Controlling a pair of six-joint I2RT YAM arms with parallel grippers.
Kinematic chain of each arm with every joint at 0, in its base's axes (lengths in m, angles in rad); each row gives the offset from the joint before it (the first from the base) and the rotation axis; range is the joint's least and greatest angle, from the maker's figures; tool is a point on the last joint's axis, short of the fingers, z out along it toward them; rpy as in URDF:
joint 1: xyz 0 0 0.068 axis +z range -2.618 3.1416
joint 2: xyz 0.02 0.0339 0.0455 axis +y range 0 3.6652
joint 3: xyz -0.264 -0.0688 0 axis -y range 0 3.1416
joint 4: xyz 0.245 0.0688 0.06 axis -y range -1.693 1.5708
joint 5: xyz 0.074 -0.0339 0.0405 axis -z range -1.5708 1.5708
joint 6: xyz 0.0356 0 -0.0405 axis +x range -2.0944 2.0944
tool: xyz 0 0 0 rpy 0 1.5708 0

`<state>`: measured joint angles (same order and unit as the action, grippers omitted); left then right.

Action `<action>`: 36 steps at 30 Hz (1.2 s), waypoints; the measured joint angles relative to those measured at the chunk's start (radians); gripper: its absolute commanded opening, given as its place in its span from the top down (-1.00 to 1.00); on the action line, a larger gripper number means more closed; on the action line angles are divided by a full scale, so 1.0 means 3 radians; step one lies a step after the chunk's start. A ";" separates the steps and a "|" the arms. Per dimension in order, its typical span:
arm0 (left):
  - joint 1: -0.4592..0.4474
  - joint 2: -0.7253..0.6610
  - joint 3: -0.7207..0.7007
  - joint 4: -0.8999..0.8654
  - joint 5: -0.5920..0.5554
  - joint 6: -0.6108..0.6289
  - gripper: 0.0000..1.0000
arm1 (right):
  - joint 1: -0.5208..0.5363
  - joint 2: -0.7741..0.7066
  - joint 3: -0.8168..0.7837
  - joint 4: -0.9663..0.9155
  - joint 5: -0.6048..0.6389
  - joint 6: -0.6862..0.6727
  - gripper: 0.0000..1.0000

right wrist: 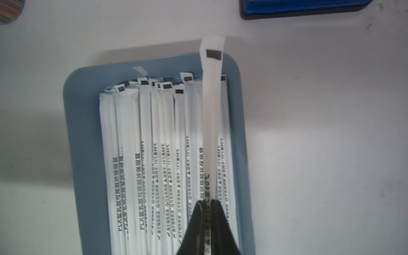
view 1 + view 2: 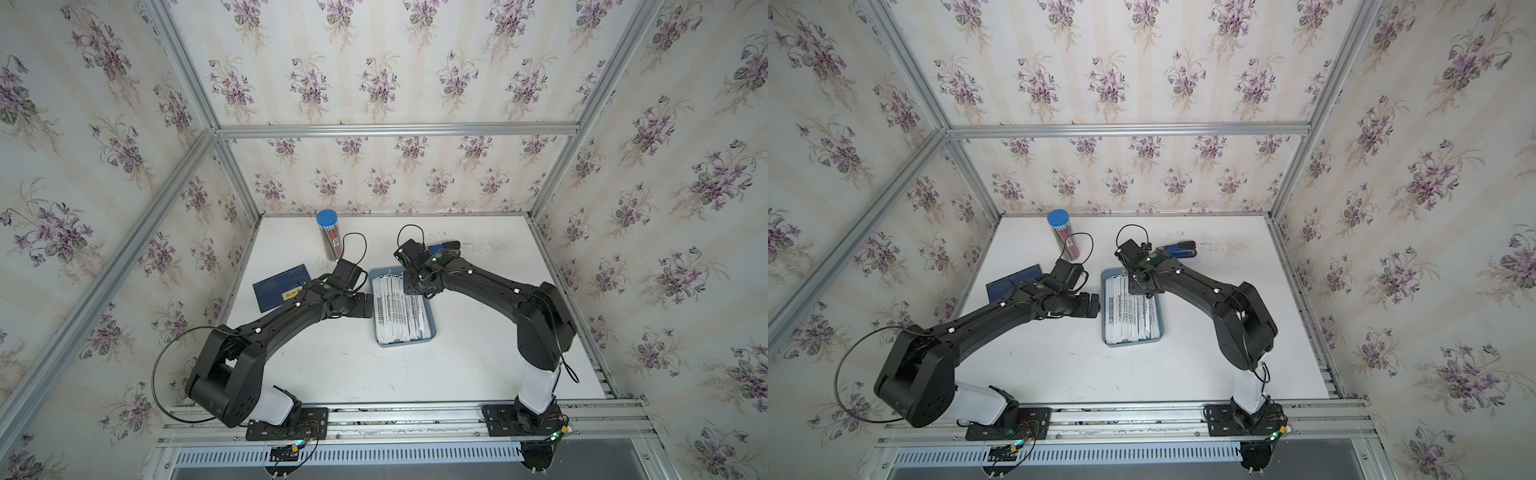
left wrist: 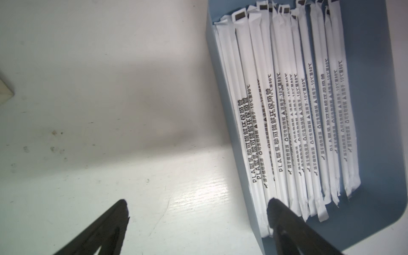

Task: Put the straws into the storage box
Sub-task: Place the straw in the storage box.

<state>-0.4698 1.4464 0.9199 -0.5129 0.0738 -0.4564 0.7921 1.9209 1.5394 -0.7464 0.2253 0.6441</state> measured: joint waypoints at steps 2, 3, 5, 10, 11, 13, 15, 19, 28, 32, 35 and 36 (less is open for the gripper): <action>0.0052 -0.0043 -0.0022 -0.0027 -0.0014 -0.0013 -0.97 | 0.0084 0.0172 0.0125 0.0033 -0.0041 0.0014 0.80; 0.0075 -0.0058 -0.0034 -0.0032 -0.0023 -0.0015 -0.97 | 0.0116 0.0238 0.0160 0.0056 -0.0066 0.0014 0.80; 0.0114 -0.0097 -0.0066 -0.0042 -0.0025 -0.0022 -0.97 | 0.0175 0.0338 0.0192 0.0097 -0.0114 0.0013 0.80; 0.0151 -0.0234 -0.0132 -0.0051 -0.0018 -0.0024 -0.97 | 0.0207 0.0465 0.0126 0.0186 -0.0156 0.0010 0.80; 0.0156 -0.0234 -0.0141 -0.0055 -0.0008 -0.0024 -0.97 | 0.0209 0.0478 0.0111 0.0205 -0.0156 0.0010 0.80; 0.0169 -0.0234 -0.0150 -0.0052 0.0006 -0.0025 -0.97 | 0.0214 0.0519 0.0083 0.0253 -0.0155 0.0010 0.80; 0.0170 -0.0235 -0.0151 -0.0048 0.0017 -0.0025 -0.97 | 0.0214 0.0544 0.0058 0.0273 -0.0151 0.0009 0.80; 0.0178 -0.0254 -0.0163 -0.0048 0.0028 -0.0027 -0.97 | 0.0215 0.0567 0.0051 0.0334 -0.0103 0.0008 0.79; 0.0191 -0.0351 -0.0165 -0.0052 0.0038 -0.0029 -0.99 | 0.0214 0.0453 0.0066 0.0304 -0.0100 -0.0006 0.35; 0.0191 -0.0464 -0.0128 -0.0052 0.0038 0.0034 -1.00 | 0.0207 0.0079 0.0025 0.0177 -0.0031 -0.0075 0.24; 0.0189 -0.0575 -0.0106 -0.0047 0.0039 0.0079 -1.00 | 0.0125 -0.0203 -0.0098 0.0041 0.0006 -0.0139 0.23; 0.0189 -0.0595 -0.0097 -0.0047 0.0039 0.0097 -1.00 | 0.0065 -0.0305 -0.0168 0.0008 0.0020 -0.0139 0.23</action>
<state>-0.4129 1.2678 0.8909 -0.5270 0.0856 -0.4274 0.8116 1.8294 1.4891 -0.7441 0.2314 0.6025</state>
